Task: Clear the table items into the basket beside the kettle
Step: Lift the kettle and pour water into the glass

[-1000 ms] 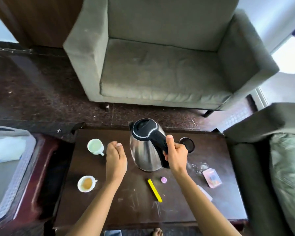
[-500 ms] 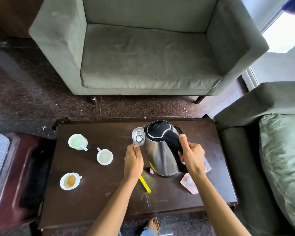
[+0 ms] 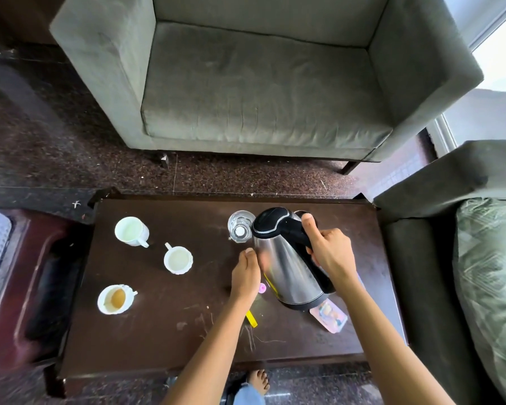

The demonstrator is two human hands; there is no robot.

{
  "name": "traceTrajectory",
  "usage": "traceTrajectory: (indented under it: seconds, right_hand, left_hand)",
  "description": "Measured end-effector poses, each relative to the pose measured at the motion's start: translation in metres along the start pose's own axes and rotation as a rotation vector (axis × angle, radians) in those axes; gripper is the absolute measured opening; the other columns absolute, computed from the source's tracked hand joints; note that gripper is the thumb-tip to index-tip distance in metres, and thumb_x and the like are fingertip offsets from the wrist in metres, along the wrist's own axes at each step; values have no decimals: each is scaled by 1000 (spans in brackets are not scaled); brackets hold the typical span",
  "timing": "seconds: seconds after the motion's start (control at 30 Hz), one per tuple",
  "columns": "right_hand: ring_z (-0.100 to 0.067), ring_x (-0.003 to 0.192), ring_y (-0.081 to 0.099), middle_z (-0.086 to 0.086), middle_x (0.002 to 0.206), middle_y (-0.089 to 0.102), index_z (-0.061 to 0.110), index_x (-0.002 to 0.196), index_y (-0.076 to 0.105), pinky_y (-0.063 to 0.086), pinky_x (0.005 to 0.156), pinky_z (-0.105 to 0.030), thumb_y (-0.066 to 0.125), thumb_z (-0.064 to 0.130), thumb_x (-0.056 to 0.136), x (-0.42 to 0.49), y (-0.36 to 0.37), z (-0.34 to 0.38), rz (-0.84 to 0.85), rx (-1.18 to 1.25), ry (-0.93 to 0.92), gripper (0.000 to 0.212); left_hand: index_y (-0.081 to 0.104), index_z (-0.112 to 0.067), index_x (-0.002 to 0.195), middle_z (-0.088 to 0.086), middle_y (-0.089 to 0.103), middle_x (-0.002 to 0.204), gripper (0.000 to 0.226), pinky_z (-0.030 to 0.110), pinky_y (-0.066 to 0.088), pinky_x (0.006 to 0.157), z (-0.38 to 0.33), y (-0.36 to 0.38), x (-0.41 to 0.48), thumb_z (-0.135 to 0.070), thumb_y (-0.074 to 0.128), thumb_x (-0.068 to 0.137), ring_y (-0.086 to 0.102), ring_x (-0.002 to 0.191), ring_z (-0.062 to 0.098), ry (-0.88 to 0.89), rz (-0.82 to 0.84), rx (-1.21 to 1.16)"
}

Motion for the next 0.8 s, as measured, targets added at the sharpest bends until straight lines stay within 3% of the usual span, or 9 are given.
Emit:
traceTrajectory:
  seconds: [0.13, 0.27, 0.37, 0.43, 0.5, 0.57, 0.67, 0.8]
  right_hand:
    - [-24, 63, 65, 1, 40, 57, 11, 43, 56, 50, 67, -34, 33, 75, 86, 12, 5, 12, 26, -110, -42, 80]
    - [-28, 67, 64, 0, 46, 58, 10, 52, 61, 50, 71, -35, 26, 74, 88, 21, 11, 27, 50, -224, -77, 81]
    - [-29, 71, 65, 1, 47, 59, 11, 53, 62, 49, 71, -34, 22, 72, 90, 28, 16, 37, 60, -295, -96, 82]
    - [-30, 74, 66, 0, 51, 62, 11, 54, 63, 51, 75, -36, 21, 73, 89, 32, 18, 41, 65, -329, -100, 82]
    - [-30, 75, 66, -1, 51, 62, 11, 56, 64, 52, 79, -39, 20, 74, 88, 36, 20, 47, 71, -351, -98, 82]
    - [-30, 73, 66, 1, 47, 59, 12, 54, 64, 52, 79, -39, 22, 73, 89, 38, 21, 53, 84, -359, -100, 82]
    - [-30, 71, 66, 0, 47, 60, 12, 51, 62, 53, 80, -39, 23, 71, 90, 40, 20, 62, 94, -371, -96, 80]
    - [-29, 71, 66, 0, 48, 60, 11, 53, 62, 53, 82, -39, 24, 72, 89, 43, 21, 71, 112, -407, -68, 81]
  left_hand:
    - [56, -21, 108, 15, 63, 115, 48, 48, 44, 100, 13, 6, 6, -54, 28, 86, 58, 109, 33, -94, 26, -95]
    - [53, -31, 104, 11, 62, 119, 36, 47, 47, 98, 17, 10, 10, -51, 29, 87, 57, 111, 30, -134, 45, -145]
    - [53, -24, 112, 11, 61, 119, 35, 36, 52, 83, 18, 11, 11, -41, 28, 95, 59, 107, 28, -164, 39, -177]
    - [52, -24, 124, 9, 59, 122, 41, 29, 49, 68, 18, 12, 12, -42, 28, 95, 58, 108, 28, -187, 35, -189]
    - [50, -27, 128, 9, 58, 124, 45, 26, 47, 64, 18, 13, 12, -46, 28, 93, 57, 110, 29, -209, 36, -197]
    - [50, -29, 127, 10, 59, 124, 49, 29, 50, 70, 15, 13, 12, -51, 27, 89, 57, 110, 31, -220, 41, -194]
    - [52, -25, 125, 14, 59, 125, 53, 43, 49, 95, 9, 12, 12, -54, 27, 88, 56, 112, 33, -211, 27, -207]
    - [53, -23, 126, 15, 59, 127, 55, 47, 45, 101, 6, 10, 13, -54, 26, 89, 56, 114, 35, -202, 15, -212]
Point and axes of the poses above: each hand's wrist, its own x-axis towards the middle knuckle, its own y-axis out of the palm, z = x × y, the point moved 5 cm from there along x, towards the middle knuckle
